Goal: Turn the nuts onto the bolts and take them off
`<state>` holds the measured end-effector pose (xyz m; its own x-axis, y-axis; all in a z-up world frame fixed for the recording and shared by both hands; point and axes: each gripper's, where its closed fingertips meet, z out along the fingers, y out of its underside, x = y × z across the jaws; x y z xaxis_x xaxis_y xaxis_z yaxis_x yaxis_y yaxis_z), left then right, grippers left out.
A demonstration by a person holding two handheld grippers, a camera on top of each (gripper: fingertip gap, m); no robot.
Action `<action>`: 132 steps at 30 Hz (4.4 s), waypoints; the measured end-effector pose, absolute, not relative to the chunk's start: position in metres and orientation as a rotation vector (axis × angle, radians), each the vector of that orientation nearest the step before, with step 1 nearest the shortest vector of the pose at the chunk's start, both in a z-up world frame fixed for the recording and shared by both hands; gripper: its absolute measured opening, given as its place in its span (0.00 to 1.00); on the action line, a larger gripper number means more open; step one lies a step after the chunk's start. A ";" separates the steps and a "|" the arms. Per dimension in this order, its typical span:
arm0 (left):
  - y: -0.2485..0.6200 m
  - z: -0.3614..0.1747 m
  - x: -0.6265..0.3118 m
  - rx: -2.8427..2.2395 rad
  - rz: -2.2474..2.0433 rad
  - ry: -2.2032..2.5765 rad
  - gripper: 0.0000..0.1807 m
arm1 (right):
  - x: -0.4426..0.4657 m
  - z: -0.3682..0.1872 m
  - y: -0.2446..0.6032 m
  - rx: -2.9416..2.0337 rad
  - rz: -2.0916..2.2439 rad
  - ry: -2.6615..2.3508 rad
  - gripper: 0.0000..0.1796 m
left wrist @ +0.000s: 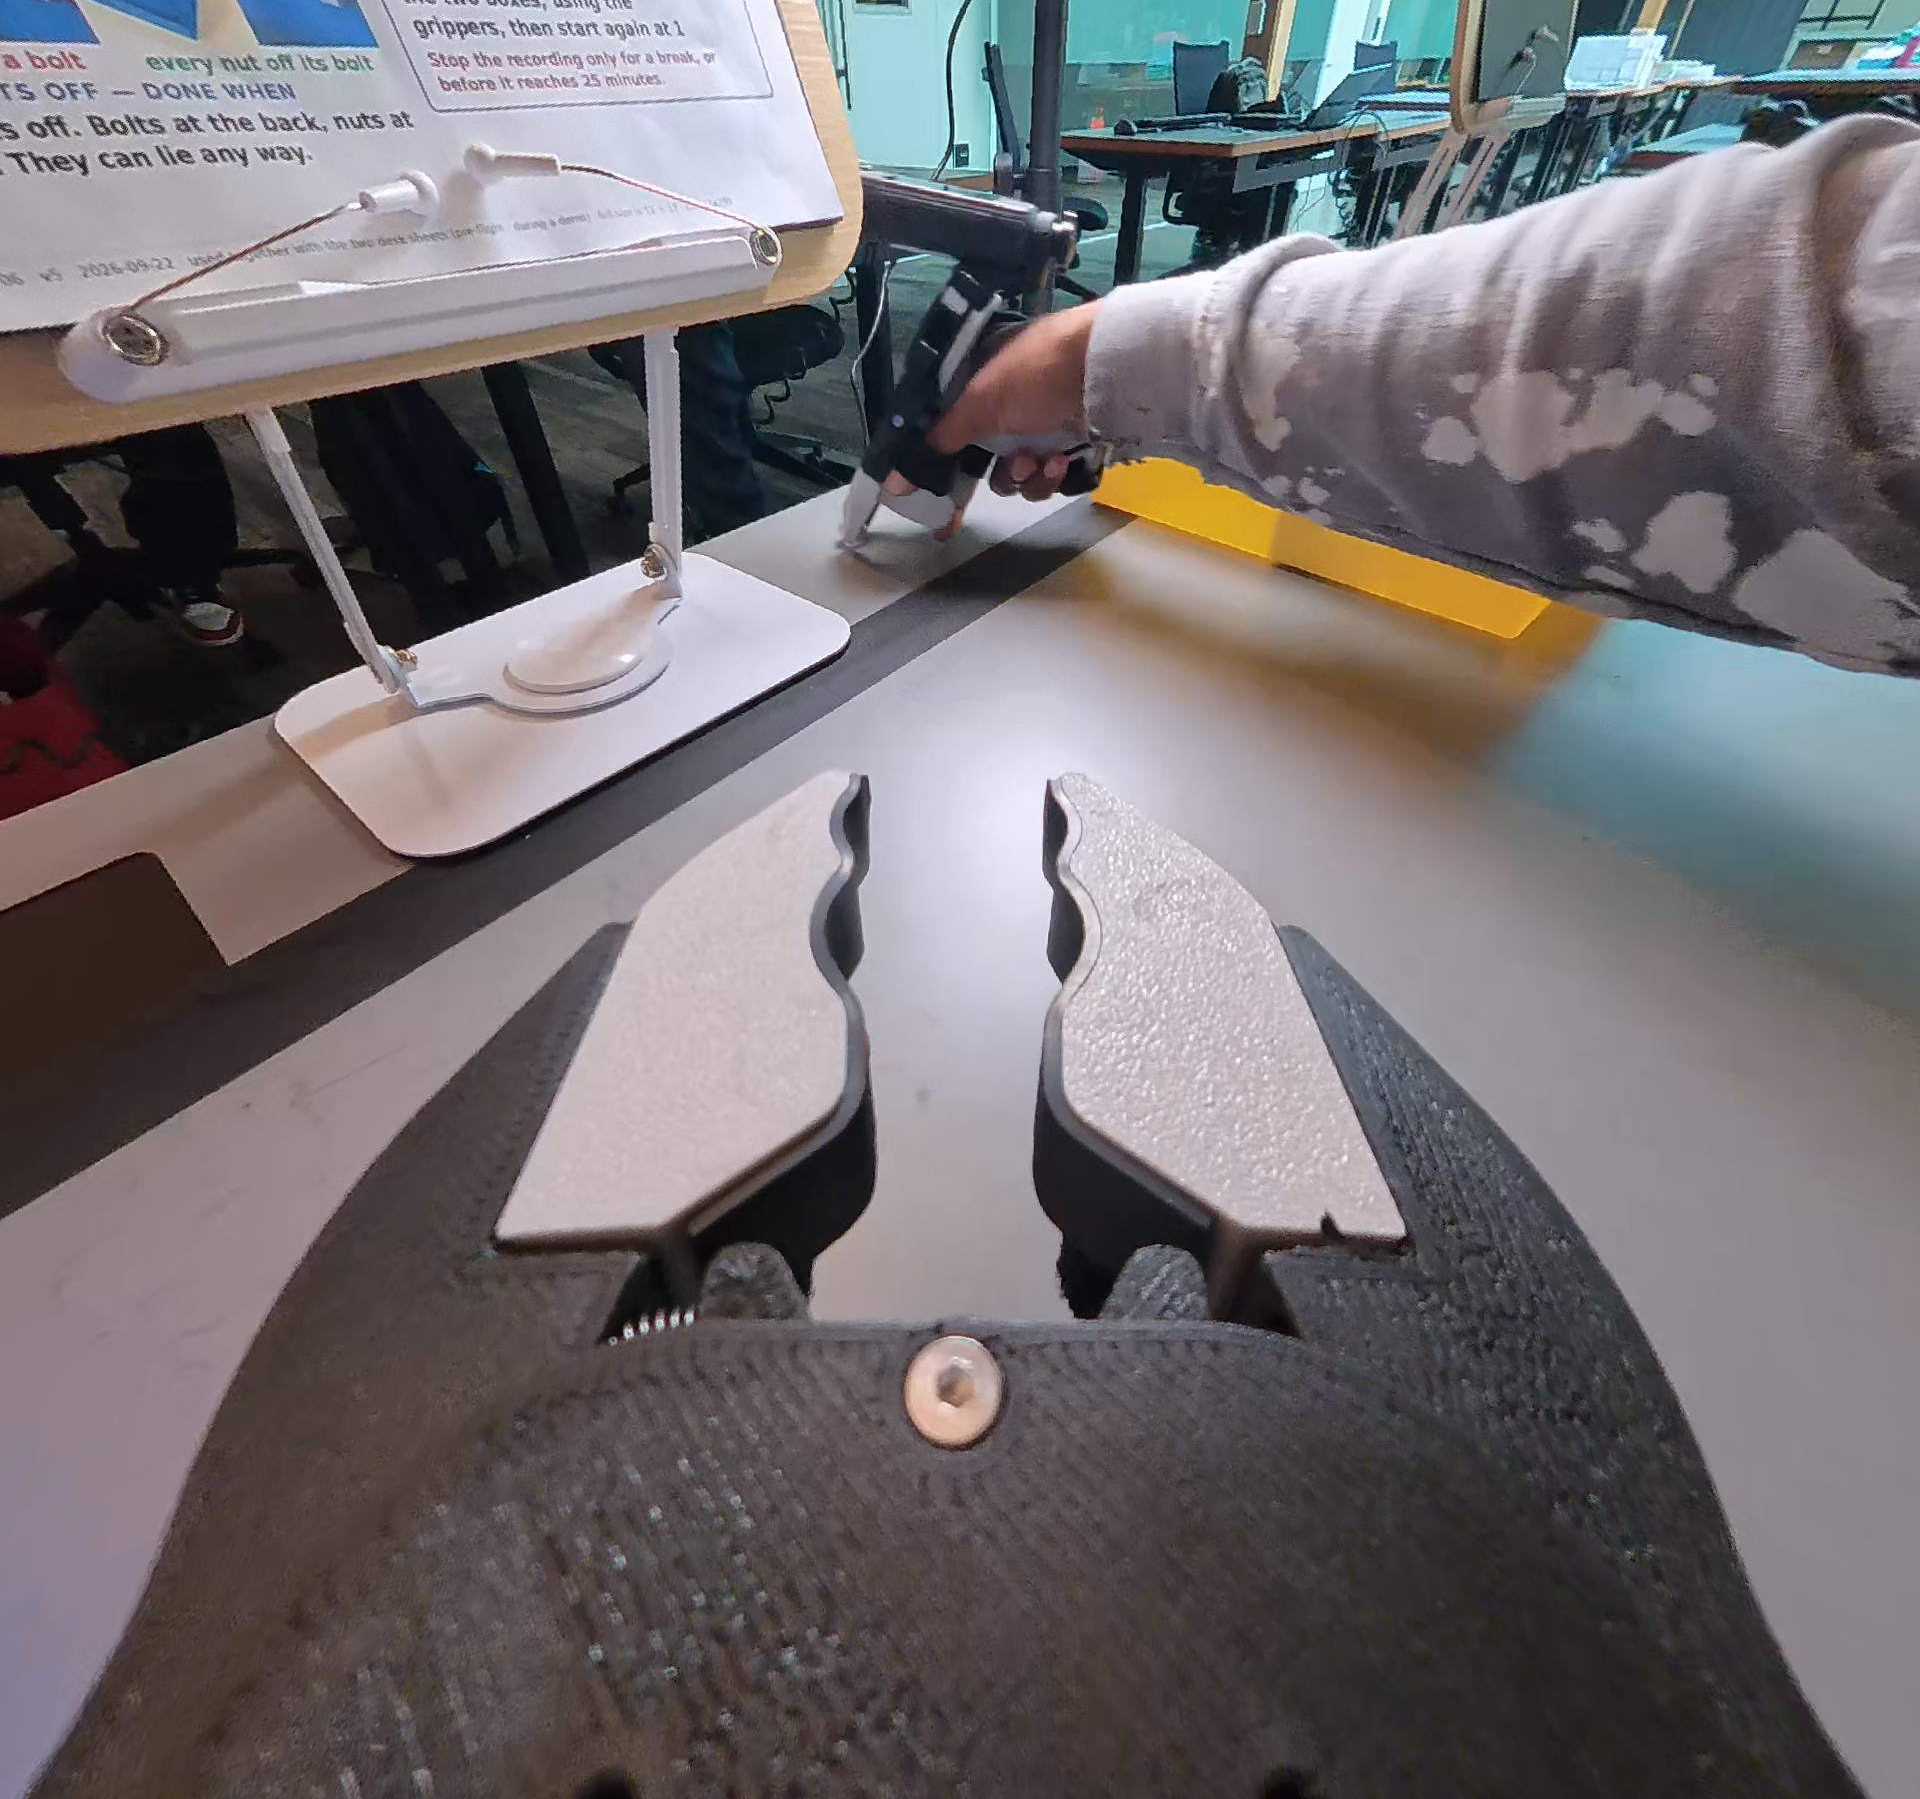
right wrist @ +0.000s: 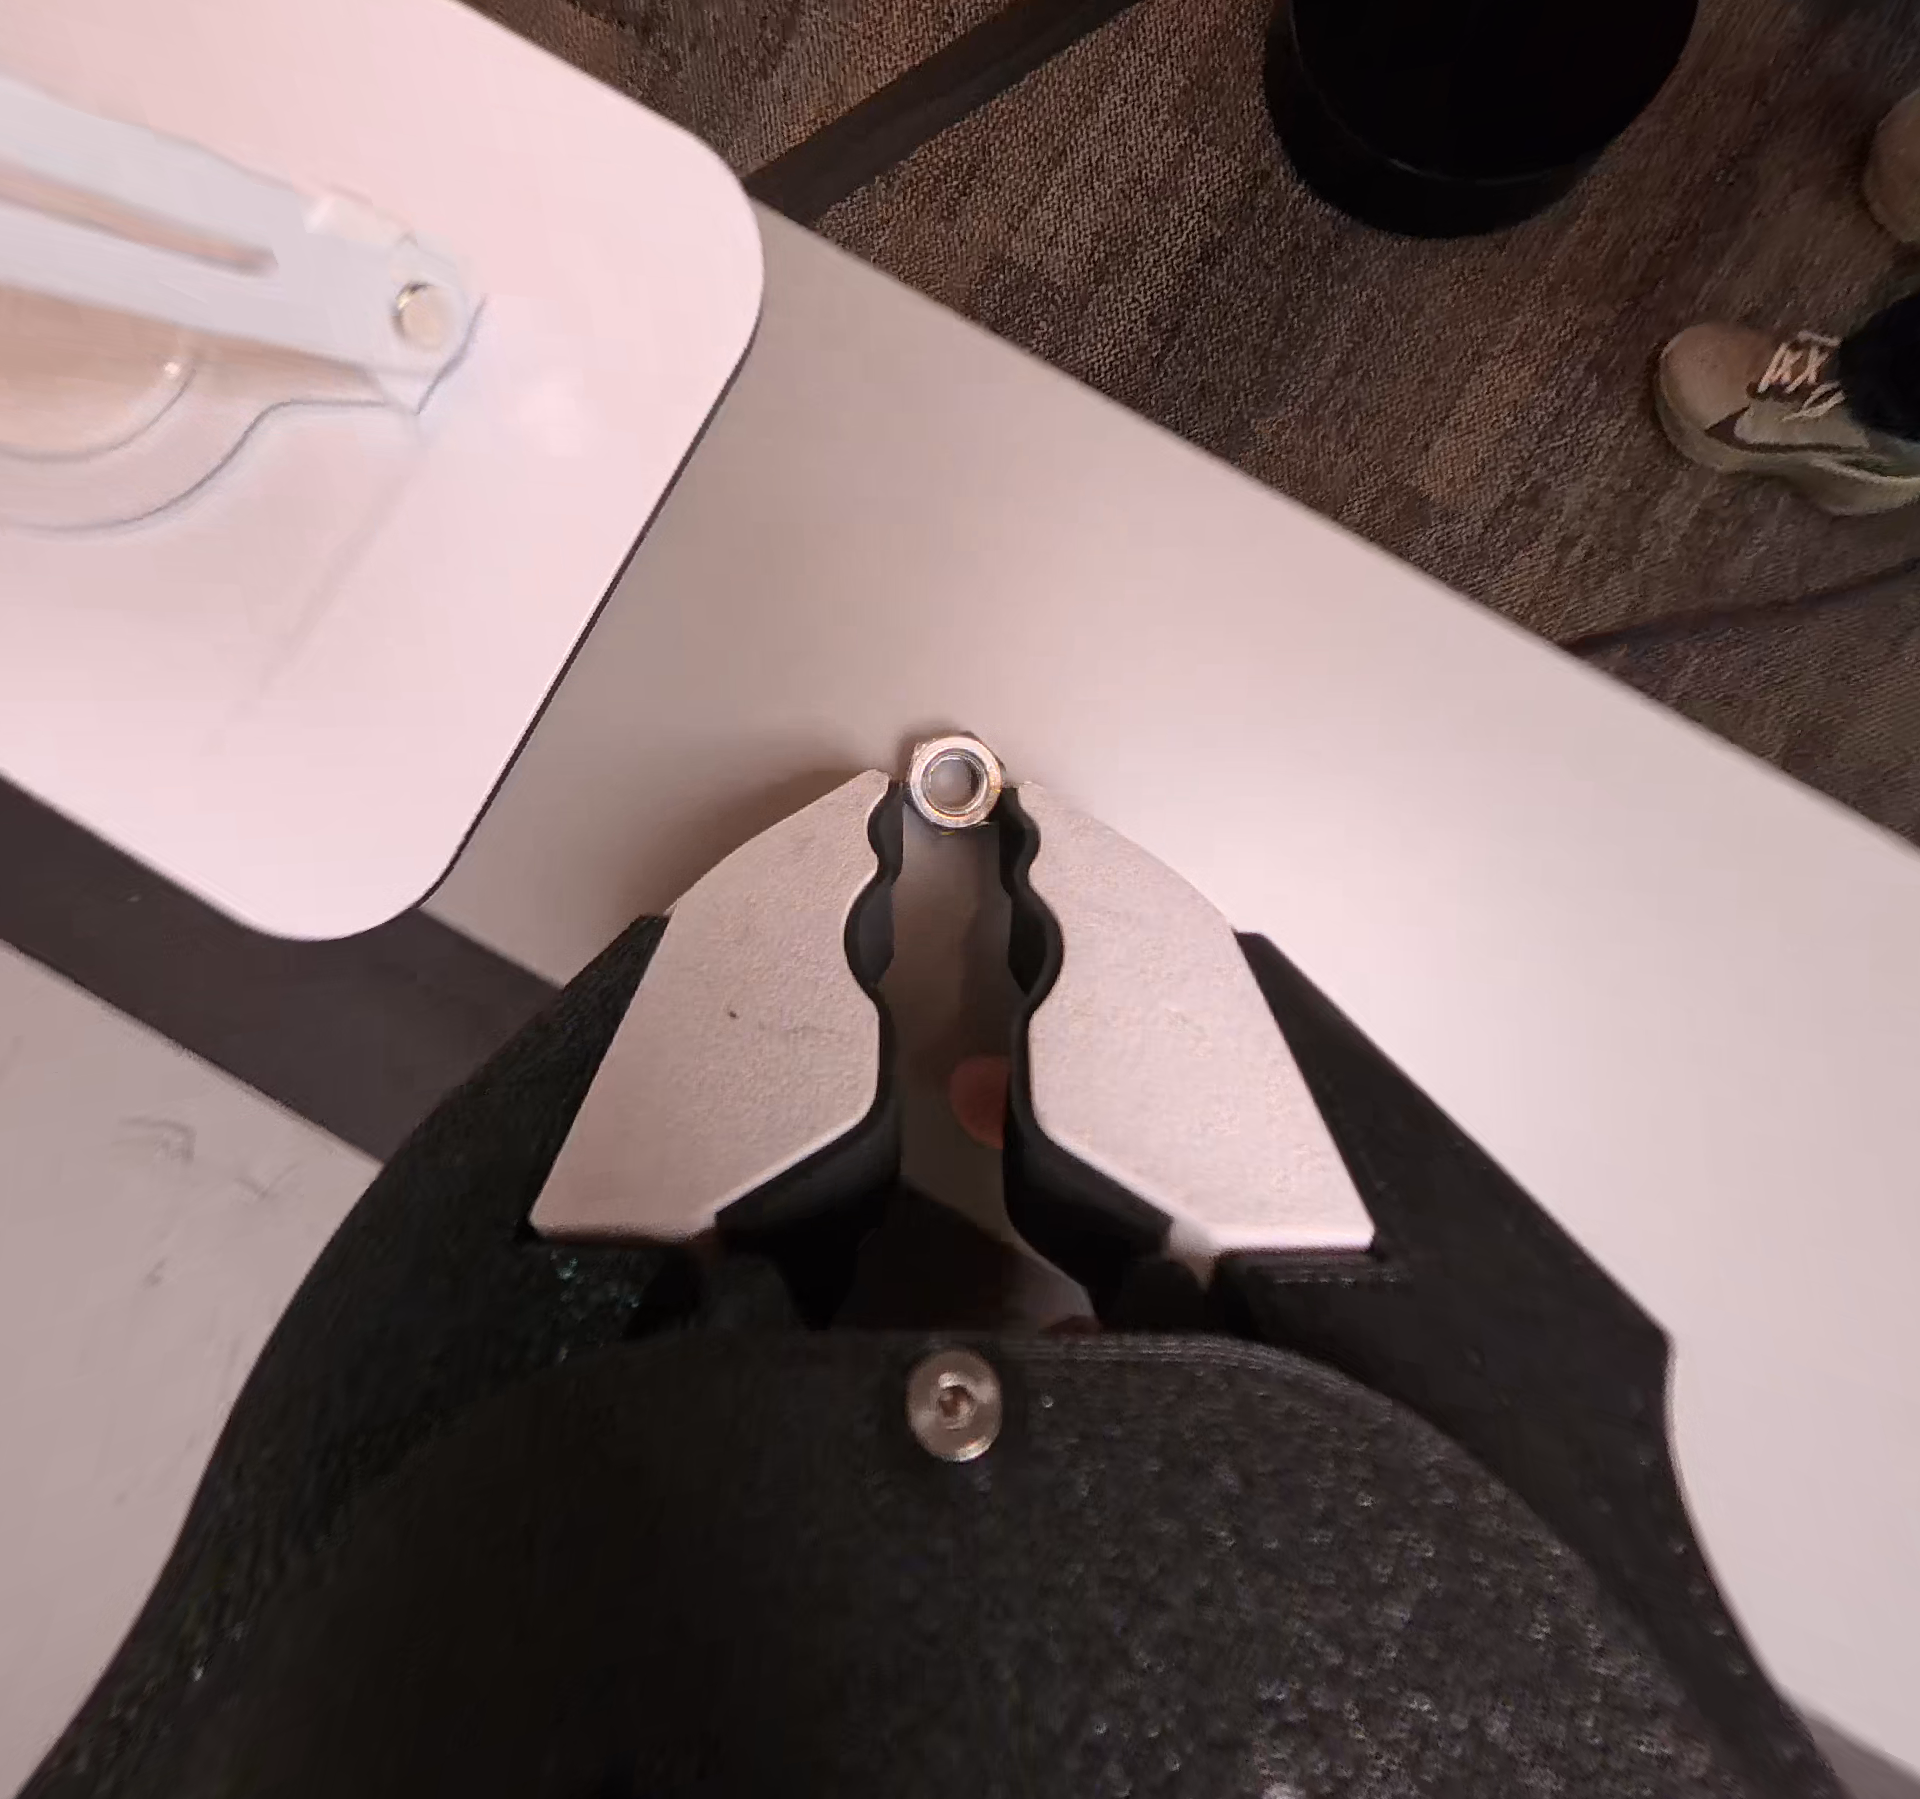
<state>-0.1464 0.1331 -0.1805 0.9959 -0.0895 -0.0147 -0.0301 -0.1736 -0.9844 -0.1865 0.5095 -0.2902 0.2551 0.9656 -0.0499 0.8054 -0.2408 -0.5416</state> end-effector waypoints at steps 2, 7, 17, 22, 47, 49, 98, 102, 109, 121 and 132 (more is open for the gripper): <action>0.132 -0.176 -0.145 -1.736 -0.049 0.092 0.18 | -0.169 -0.288 0.491 -2.173 0.557 -1.573 0.10; 0.131 -0.165 -0.134 -1.708 -0.053 0.121 0.18 | -0.123 -0.262 0.425 -2.217 0.688 -1.470 0.10; 0.125 -0.139 -0.108 -1.647 -0.049 0.185 0.17 | 0.036 -0.130 0.358 -1.915 0.659 -1.386 0.10; 0.122 -0.132 -0.099 -1.626 -0.048 0.214 0.18 | 0.121 -0.194 0.443 -2.146 0.230 -1.325 0.10; 0.045 -0.180 -0.106 -1.751 -0.078 0.078 0.18 | 0.166 -0.242 0.395 -1.795 0.317 -1.787 0.19; 0.042 -0.183 -0.105 -1.756 -0.082 0.076 0.18 | 0.163 -0.239 0.386 -1.723 0.318 -1.835 0.19; 0.027 -0.280 -0.173 -2.423 0.427 0.821 0.17 | 0.076 -0.276 0.104 -1.068 0.112 -2.204 0.17; 0.046 -0.241 -0.149 -2.209 0.334 0.688 0.21 | 0.087 -0.235 0.074 -1.183 0.412 -1.951 0.20; 0.022 -0.198 -0.028 -1.954 -0.395 0.305 0.29 | 0.193 -0.159 0.161 -1.515 0.539 -0.995 0.19; 0.104 -0.228 0.031 -1.894 0.008 -0.044 0.27 | 0.173 -0.226 0.192 -1.793 0.491 -0.916 0.07; 0.088 -0.167 0.019 -1.813 -0.027 -0.120 0.10 | 0.185 -0.164 0.160 -1.607 0.469 -0.791 0.05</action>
<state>0.0188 0.0884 -0.1670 0.9943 0.0679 0.0823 0.0963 -0.2383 -0.9664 0.1852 0.1599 -0.1642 0.6850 0.7169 0.1296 0.2300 -0.0440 -0.9722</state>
